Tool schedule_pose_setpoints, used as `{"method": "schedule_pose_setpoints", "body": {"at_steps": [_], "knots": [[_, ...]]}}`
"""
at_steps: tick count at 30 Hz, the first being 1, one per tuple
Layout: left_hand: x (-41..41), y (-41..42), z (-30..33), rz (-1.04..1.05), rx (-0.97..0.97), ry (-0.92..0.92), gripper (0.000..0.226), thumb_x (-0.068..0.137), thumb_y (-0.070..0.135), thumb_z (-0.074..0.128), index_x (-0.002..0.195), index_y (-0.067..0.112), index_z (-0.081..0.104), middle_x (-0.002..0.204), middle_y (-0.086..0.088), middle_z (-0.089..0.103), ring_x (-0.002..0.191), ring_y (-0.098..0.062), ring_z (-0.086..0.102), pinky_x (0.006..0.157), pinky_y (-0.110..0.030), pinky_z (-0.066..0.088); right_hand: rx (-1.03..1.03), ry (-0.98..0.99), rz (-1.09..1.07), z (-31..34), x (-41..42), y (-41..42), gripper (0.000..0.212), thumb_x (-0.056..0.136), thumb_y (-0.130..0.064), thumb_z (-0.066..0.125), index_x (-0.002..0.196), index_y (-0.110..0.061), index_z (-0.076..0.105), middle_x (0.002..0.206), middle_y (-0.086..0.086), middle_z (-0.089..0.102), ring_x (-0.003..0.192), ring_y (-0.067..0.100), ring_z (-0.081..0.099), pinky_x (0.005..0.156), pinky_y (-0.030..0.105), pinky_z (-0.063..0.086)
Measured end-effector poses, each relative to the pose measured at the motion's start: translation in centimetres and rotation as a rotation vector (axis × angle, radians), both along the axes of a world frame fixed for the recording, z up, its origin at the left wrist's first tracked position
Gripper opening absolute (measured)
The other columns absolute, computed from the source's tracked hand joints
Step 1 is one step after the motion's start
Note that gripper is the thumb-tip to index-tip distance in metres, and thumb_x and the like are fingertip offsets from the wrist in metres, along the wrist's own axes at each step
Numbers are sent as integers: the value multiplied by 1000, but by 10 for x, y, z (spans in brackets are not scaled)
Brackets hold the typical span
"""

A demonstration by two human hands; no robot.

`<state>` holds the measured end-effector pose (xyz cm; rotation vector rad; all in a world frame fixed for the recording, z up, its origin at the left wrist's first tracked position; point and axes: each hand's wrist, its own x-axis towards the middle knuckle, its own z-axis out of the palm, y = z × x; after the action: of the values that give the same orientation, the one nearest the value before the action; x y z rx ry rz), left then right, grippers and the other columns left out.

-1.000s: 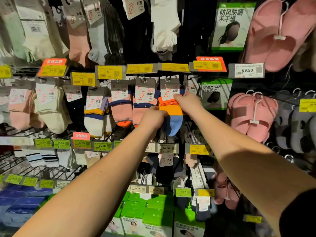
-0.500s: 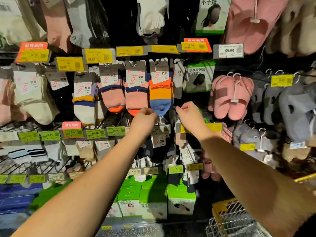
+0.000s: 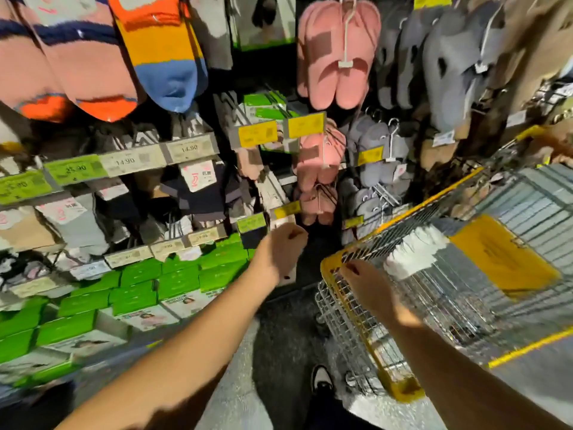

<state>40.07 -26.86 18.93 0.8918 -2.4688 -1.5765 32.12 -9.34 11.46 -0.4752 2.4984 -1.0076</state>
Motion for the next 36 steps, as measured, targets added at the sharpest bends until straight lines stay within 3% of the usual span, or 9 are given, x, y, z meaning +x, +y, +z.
{"method": "schedule_pose_setpoints", "body": {"at_steps": [3,9,13,18,21,23,25,30,36], "knots": [[-28,29,-38,-89,31,-87,10,96,21,58,89,25,64,74,8,59,87,-24,63,68,-27,46,16,-174,-104,-50,-21,42,22,99,-24,57,77,-25,58,65,-3,55,54,5,51,52,30,44],[-110,85,-95,-291,54,-248,22,97,25,54,102,10,69,85,-6,64,83,-27,64,67,-28,50,-90,-539,-451,-112,-83,107,18,100,-25,57,86,-16,64,91,20,66,73,22,59,65,31,45],[-174,115,-143,-427,47,-337,18,97,26,53,98,14,67,96,-7,68,87,-27,64,76,-35,53,-231,-622,-683,-148,-146,137,24,105,-22,47,86,-16,60,88,8,65,78,21,58,73,31,44],[-268,146,-204,-598,12,-423,33,104,14,42,128,4,61,102,-3,56,86,-15,55,65,-6,41,-423,-702,-917,-195,-236,163,26,103,-35,50,86,-16,55,82,2,59,76,17,58,69,29,44],[-315,166,-232,-519,165,-414,34,104,13,41,131,-1,56,116,-18,61,98,-28,63,83,-22,54,-528,-727,-992,-222,-289,174,29,100,-44,52,87,-18,52,81,1,52,71,16,55,64,28,43],[-337,178,-246,-432,238,-385,28,101,19,45,124,15,59,119,-15,63,106,-33,62,84,-35,52,-561,-743,-1024,-237,-319,178,33,97,-49,56,89,-17,52,83,3,51,72,17,53,65,28,43],[-358,189,-259,-351,320,-366,21,97,26,49,114,23,61,106,-4,64,97,-26,61,72,-31,44,-571,-764,-1049,-250,-343,179,39,95,-53,58,95,-14,55,86,5,56,76,18,55,67,30,46],[-395,212,-284,-172,448,-319,24,96,26,59,112,9,65,95,-2,66,74,-14,60,48,-22,37,-709,-858,-1125,-274,-381,173,59,92,-57,60,121,-5,53,108,15,68,89,25,68,62,28,55],[-411,216,-299,-25,681,-331,30,93,30,64,115,10,68,107,-8,70,88,-21,64,61,-28,44,-726,-948,-1167,-295,-405,175,67,83,-55,69,127,-6,58,105,6,69,80,19,68,66,24,55]]}}
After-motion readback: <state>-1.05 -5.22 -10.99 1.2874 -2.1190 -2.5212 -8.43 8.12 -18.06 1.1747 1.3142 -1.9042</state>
